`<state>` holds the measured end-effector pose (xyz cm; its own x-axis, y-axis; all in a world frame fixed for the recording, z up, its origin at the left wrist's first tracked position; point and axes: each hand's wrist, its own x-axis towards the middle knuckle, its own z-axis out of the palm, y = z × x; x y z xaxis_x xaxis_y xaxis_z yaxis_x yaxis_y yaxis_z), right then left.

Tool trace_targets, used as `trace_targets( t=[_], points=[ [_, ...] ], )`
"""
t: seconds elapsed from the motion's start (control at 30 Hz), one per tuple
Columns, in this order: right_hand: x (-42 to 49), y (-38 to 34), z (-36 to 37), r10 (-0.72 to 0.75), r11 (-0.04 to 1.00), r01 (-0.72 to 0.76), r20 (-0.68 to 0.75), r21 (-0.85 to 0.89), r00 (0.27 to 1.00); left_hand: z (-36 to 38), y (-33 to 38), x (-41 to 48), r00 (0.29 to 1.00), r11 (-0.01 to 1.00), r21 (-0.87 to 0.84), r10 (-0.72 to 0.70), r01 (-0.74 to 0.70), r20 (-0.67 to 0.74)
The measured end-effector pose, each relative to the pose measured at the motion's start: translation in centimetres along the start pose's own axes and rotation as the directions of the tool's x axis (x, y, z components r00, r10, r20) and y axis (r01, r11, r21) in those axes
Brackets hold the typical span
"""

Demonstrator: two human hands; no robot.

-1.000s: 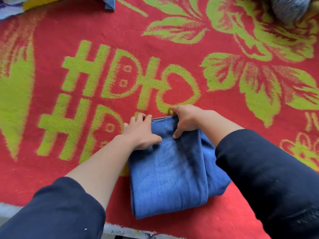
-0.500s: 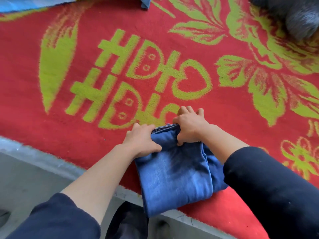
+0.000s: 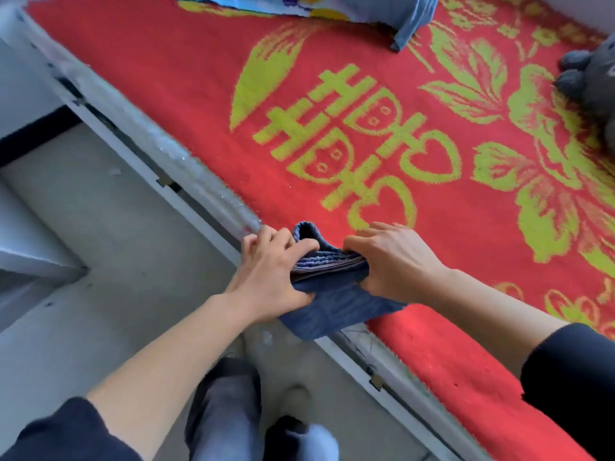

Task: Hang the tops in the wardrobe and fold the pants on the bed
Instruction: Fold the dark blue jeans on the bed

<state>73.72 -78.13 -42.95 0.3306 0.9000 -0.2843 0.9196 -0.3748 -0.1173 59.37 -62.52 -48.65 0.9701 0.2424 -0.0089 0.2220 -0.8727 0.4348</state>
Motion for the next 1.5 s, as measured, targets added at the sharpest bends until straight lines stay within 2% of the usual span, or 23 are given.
trace_targets(
  t=[0.1,0.27,0.43,0.67,0.83,0.93,1.07,1.23,1.4,1.5],
  points=[
    [1.0,-5.6,-0.6,-0.118,0.993,0.118,0.028,-0.006,0.993,-2.1,-2.5,-5.9,0.992,0.999,0.020,-0.030,0.032,-0.123],
    [5.4,-16.6,0.3,-0.277,0.960,0.278,0.069,-0.018,0.958,-6.5,-9.7,-14.8,0.996,0.994,0.093,-0.058,0.064,-0.065],
    [10.7,-29.2,3.5,-0.374,0.926,0.378,0.136,0.003,0.917,-8.6,-18.7,-25.1,0.975,0.971,0.120,-0.196,0.208,-0.107],
    [17.7,-49.0,8.3,-0.529,0.837,0.547,0.222,-0.024,0.819,-11.0,-30.8,-41.0,0.863,0.865,0.001,-0.501,0.502,-0.068],
    [22.8,-62.9,11.0,-0.635,0.747,0.664,0.281,-0.013,0.720,-13.8,-39.2,-51.1,0.778,0.771,0.119,-0.627,0.625,-0.025],
    [25.3,-69.6,12.5,-0.673,0.710,0.704,0.278,-0.015,0.685,-14.7,-43.7,-55.6,0.725,0.714,0.157,-0.689,0.682,-0.015],
    [29.1,-75.9,14.4,-0.694,0.684,0.729,0.278,-0.032,0.664,-15.7,-49.3,-59.2,0.686,0.671,0.176,-0.726,0.720,-0.036],
    [35.1,-80.3,16.2,-0.706,0.653,0.753,0.293,-0.083,0.644,-16.1,-57.1,-59.9,0.657,0.644,0.195,-0.754,0.740,-0.007],
    [43.6,-83.7,18.3,-0.674,0.668,0.734,0.318,-0.124,0.667,-15.5,-66.5,-57.7,0.641,0.621,0.213,-0.767,0.754,-0.029],
    [49.3,-85.5,19.7,-0.673,0.669,0.724,0.276,-0.171,0.687,-14.5,-72.5,-56.1,0.638,0.599,0.266,-0.764,0.755,-0.091]
  ],
)
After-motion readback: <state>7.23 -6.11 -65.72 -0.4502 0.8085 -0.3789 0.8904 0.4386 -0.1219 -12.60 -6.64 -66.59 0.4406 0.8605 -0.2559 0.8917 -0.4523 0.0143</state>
